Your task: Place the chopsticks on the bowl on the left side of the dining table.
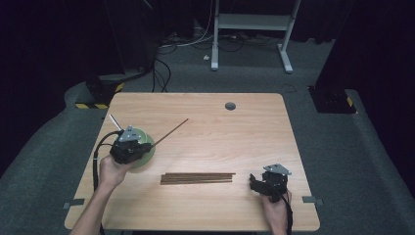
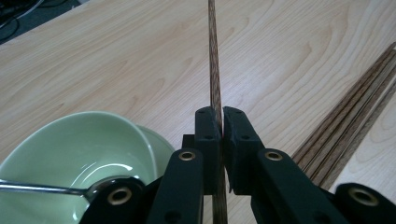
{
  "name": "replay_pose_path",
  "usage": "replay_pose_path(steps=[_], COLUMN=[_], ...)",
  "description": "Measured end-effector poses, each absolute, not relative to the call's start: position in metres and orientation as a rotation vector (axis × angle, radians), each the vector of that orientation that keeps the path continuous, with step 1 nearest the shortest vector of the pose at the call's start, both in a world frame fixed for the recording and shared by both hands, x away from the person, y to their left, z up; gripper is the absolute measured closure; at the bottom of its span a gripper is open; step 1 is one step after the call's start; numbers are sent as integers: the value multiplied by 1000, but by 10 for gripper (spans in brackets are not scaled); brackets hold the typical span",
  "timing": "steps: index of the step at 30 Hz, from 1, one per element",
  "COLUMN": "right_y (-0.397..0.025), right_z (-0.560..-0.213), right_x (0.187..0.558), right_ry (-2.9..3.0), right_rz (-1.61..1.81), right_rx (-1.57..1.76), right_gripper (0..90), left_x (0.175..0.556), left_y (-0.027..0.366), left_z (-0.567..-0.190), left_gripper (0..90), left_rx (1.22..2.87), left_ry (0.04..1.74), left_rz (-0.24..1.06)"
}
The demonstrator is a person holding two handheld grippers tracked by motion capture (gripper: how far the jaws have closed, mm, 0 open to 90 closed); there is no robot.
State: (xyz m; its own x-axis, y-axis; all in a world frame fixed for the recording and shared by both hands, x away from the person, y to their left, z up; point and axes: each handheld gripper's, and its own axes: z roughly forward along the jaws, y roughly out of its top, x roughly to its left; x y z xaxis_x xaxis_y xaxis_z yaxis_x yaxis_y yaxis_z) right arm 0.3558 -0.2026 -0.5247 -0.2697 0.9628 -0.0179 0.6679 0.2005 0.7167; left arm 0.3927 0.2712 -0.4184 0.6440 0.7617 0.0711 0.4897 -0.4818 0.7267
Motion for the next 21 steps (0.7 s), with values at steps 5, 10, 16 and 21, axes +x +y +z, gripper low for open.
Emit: replay_pose_path(steps=[5, 10, 16, 21], right_y=[-203, -203, -203, -203], right_z=[-525, -525, -525, -525], right_x=[356, 356, 356, 356], right_ry=[2013, 2013, 2013, 2013], right_rz=[834, 834, 834, 834], right_rx=[1515, 1514, 1514, 1514], right_gripper=[182, 182, 182, 182], left_x=[391, 390, 390, 391], left_y=[281, 291, 300, 305], left_z=[-417, -417, -417, -420], left_gripper=[846, 846, 846, 845], left_rx=[2173, 2144, 2140, 2155], left_ry=[986, 1017, 1037, 1049], left_rz=[525, 536, 547, 557])
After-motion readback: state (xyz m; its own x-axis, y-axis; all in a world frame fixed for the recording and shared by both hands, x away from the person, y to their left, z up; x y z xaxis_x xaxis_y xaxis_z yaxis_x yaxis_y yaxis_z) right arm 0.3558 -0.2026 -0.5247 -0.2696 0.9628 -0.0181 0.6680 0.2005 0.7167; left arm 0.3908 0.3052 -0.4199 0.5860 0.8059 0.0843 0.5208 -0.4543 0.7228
